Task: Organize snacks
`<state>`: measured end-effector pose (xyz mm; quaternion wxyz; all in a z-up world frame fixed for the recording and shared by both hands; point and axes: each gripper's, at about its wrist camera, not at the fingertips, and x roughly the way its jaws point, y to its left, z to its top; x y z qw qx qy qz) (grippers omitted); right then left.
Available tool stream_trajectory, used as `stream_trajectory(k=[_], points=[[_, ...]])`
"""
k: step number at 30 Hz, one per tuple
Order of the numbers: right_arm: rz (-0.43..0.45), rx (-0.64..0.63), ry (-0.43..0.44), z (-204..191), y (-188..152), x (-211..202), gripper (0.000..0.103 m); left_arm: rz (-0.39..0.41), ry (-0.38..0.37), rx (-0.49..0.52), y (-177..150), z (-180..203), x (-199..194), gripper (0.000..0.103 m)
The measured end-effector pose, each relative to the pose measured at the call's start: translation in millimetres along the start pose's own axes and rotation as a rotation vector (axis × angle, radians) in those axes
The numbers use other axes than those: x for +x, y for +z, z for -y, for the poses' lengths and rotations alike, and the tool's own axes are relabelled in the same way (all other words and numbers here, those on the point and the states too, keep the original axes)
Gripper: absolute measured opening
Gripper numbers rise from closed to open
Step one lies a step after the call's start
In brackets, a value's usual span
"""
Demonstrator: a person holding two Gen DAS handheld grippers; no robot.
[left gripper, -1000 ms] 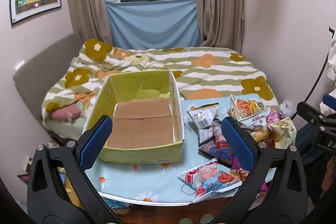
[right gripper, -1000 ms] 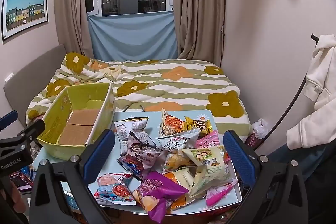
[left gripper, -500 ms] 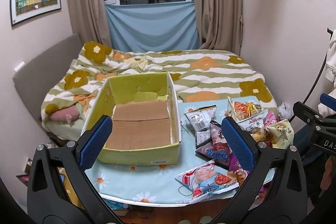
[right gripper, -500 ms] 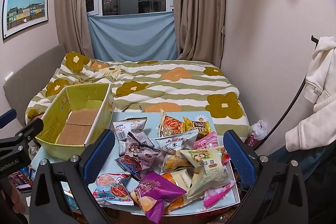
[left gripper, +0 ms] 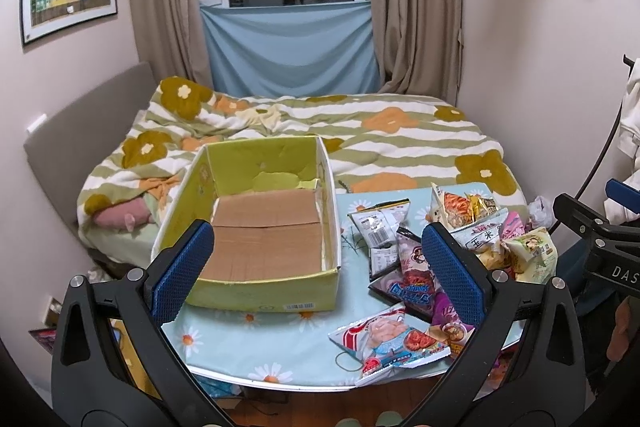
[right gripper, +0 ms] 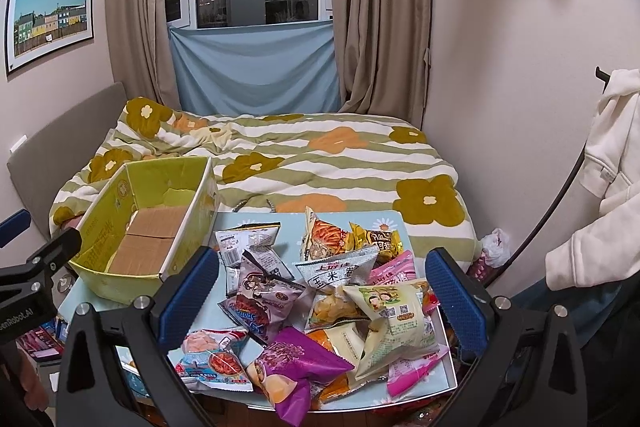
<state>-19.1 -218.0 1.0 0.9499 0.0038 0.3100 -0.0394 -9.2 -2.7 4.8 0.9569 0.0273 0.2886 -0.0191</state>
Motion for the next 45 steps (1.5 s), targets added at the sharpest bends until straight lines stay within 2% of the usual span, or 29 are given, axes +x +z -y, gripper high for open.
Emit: stream_trajectory(k=[45], points=[[0.008, 0.005, -0.004, 4.8, -4.3, 2.6, 0.103, 0.002, -0.009, 0.012, 0.4, 5.7, -1.8, 0.103]])
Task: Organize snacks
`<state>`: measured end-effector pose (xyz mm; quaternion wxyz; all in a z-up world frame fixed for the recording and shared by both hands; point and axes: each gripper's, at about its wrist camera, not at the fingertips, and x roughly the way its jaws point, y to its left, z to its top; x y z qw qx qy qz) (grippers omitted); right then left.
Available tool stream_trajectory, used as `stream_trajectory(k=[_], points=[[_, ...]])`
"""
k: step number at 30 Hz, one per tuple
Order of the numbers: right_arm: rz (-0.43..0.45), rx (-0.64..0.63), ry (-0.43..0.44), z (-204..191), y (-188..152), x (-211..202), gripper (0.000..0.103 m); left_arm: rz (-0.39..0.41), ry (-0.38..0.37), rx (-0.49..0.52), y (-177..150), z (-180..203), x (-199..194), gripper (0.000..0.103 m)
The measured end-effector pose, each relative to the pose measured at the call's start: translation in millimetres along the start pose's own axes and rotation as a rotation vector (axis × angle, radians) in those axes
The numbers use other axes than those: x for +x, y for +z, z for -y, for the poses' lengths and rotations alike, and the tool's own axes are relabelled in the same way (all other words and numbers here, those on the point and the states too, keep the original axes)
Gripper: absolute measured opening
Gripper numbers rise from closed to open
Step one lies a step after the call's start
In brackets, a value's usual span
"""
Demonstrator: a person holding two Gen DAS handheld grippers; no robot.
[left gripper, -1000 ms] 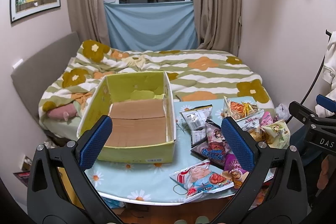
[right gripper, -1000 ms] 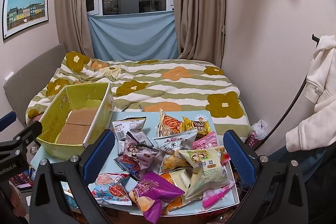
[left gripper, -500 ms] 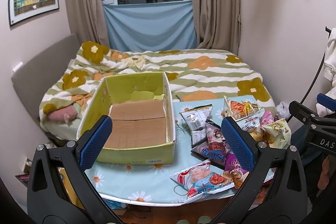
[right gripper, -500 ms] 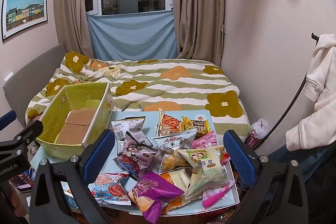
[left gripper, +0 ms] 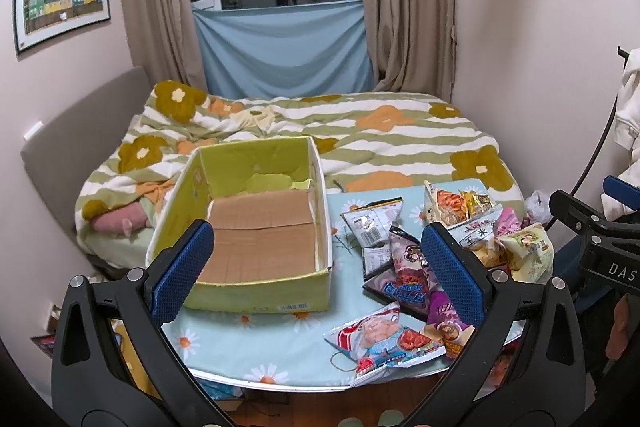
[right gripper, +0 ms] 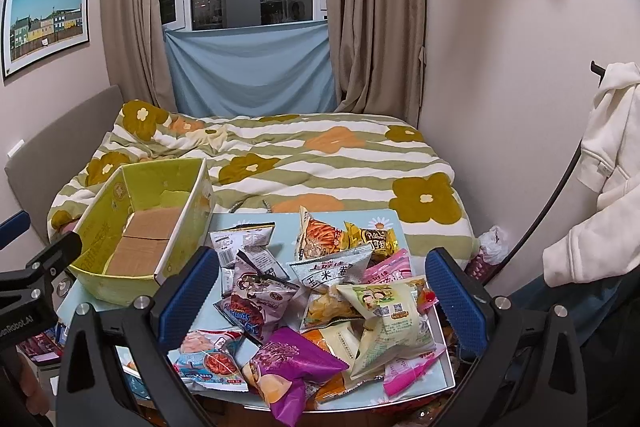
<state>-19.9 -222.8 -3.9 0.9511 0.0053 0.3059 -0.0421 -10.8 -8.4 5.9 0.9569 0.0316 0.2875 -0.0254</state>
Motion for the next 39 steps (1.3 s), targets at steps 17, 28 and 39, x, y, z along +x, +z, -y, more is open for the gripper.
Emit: stream_trajectory(k=[17, 28, 39], points=[[-0.078, 0.039, -0.025, 11, -10, 9, 0.103, -0.16, -0.075, 0.004, -10, 7, 36, 0.103], [-0.308, 0.115, 0.01, 10, -68, 70, 0.103, -0.475, -0.142, -0.016, -77, 35, 133, 0.103], [-0.452, 0.224, 0.082, 2, -117, 104, 0.103, -0.659, -0.17, -0.044, -132, 51, 182, 0.097]])
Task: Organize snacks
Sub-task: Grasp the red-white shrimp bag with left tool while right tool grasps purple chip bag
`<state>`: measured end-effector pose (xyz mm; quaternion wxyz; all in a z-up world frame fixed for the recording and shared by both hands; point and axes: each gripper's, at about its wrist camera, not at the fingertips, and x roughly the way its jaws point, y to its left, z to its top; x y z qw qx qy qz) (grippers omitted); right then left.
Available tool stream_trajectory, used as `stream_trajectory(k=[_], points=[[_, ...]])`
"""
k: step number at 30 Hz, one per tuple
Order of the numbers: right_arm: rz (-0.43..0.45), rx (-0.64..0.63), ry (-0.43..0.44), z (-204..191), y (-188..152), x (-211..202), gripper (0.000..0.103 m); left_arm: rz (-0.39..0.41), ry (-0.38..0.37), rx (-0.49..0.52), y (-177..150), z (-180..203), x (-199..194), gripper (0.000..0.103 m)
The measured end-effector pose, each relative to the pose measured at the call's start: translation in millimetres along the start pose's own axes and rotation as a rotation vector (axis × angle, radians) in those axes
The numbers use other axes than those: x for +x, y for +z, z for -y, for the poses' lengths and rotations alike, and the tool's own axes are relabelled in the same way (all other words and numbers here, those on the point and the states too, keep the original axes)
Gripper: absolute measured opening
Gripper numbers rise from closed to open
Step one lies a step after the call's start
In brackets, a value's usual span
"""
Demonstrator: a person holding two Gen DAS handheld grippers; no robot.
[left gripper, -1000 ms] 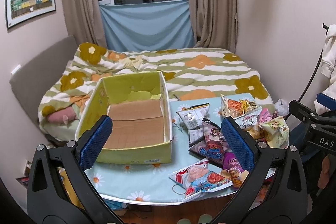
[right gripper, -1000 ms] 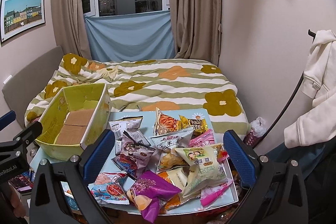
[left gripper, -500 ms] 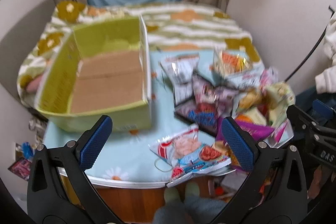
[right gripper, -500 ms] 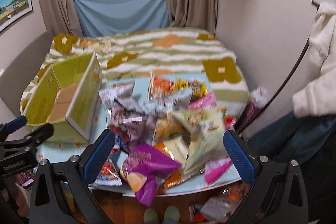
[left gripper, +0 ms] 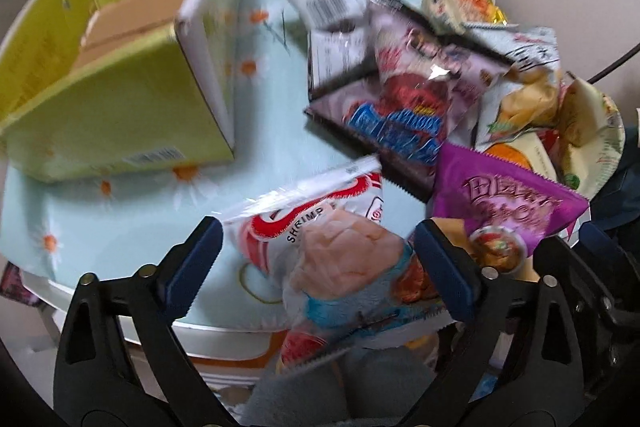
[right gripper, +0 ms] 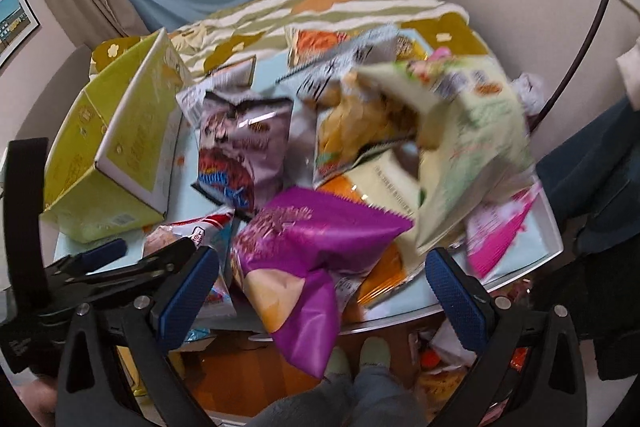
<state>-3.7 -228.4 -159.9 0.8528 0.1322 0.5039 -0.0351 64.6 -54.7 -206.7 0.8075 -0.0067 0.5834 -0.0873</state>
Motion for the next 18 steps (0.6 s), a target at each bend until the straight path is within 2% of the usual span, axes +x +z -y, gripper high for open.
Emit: stream_trajectory(k=[3, 5, 7, 8, 12, 18], points=[[-0.023, -0.003, 0.016, -5, -1, 9, 0.103, -0.026, -0.022, -0.029, -5, -8, 7, 0.095], [-0.04, -0.012, 0.034, -8, -1, 16, 0.1, -0.053, -0.032, -0.047, -9, -12, 15, 0.089], [-0.061, -0.025, 0.044, -12, -1, 22, 0.095, -0.092, -0.027, -0.064, -14, -17, 25, 0.077], [-0.069, -0.032, 0.046, -14, -1, 24, 0.094, -0.102, -0.037, -0.074, -17, -19, 28, 0.075], [-0.088, -0.052, 0.059, -20, 1, 36, 0.091, -0.094, -0.047, -0.069, -24, -21, 31, 0.064], [-0.122, -0.05, 0.076, -20, 4, 56, 0.09, -0.083, -0.032, -0.051, -27, -19, 29, 0.06]])
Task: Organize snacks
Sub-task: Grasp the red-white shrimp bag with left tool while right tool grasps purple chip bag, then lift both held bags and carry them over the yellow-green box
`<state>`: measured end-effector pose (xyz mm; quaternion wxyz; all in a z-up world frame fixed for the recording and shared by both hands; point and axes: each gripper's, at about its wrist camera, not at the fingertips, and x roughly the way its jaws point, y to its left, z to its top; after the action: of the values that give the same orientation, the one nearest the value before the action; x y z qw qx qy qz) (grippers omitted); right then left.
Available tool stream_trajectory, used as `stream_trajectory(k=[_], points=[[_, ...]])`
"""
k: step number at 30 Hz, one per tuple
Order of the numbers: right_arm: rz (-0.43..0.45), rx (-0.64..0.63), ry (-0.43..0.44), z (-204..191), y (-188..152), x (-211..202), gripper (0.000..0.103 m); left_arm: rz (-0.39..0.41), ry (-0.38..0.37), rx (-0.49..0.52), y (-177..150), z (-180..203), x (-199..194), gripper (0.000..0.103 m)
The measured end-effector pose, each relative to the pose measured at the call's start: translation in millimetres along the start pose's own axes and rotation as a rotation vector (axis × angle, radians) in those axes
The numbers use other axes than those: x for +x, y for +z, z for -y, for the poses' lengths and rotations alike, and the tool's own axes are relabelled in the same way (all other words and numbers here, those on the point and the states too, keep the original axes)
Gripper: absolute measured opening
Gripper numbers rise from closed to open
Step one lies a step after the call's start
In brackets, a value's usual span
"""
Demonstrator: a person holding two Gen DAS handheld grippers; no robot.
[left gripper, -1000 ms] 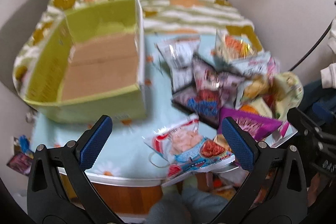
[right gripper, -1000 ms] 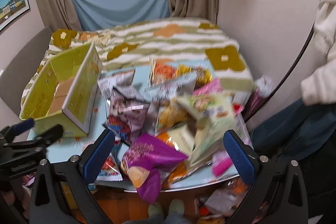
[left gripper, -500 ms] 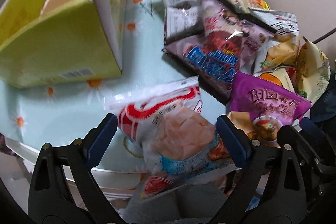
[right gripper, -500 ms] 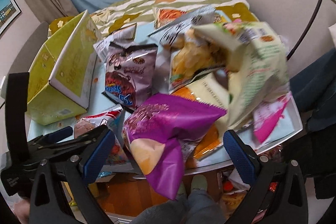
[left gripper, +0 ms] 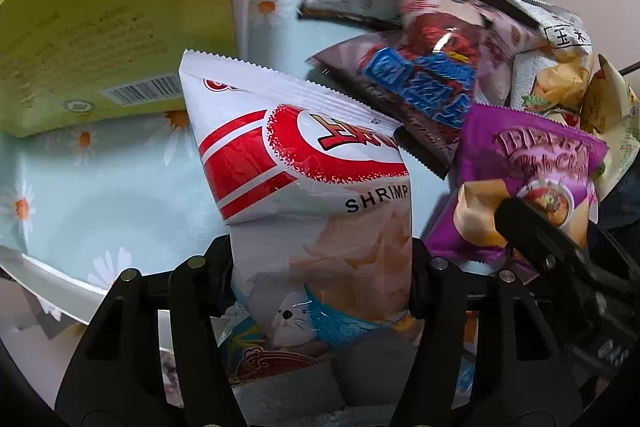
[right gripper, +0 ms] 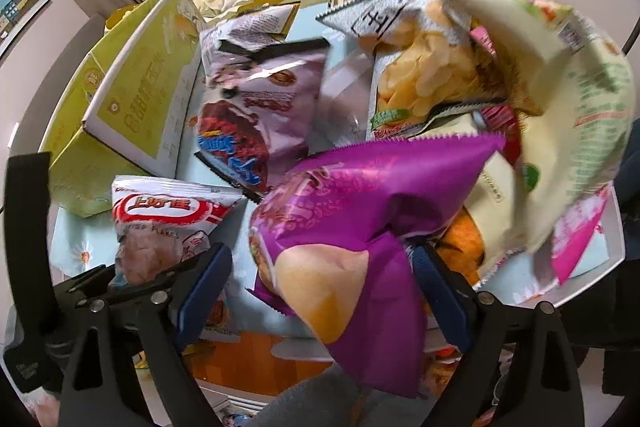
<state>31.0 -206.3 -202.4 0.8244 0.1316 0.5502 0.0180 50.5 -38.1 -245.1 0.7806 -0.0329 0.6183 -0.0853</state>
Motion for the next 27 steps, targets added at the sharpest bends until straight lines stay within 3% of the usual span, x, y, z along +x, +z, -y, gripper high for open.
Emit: stream_trajectory(k=[2, 6, 10, 16, 27], points=[[-0.006, 0.008, 0.006, 1, 3, 5, 0.09, 0.004, 0.007, 0.005, -2, -2, -3, 0.06], [-0.021, -0.002, 0.029, 3, 7, 11, 0.06, 0.006, 0.015, 0.002, -10, -1, -5, 0.06], [-0.009, -0.015, 0.036, 2, 6, 8, 0.048, 0.011, 0.022, 0.0, -7, 9, -8, 0.06], [0.011, -0.04, 0.041, 2, 4, -2, 0.04, 0.039, 0.033, 0.009, -5, 14, -26, 0.06], [0.092, -0.093, 0.044, 5, 3, -37, 0.039, 0.119, 0.034, 0.032, -6, 39, -72, 0.06]])
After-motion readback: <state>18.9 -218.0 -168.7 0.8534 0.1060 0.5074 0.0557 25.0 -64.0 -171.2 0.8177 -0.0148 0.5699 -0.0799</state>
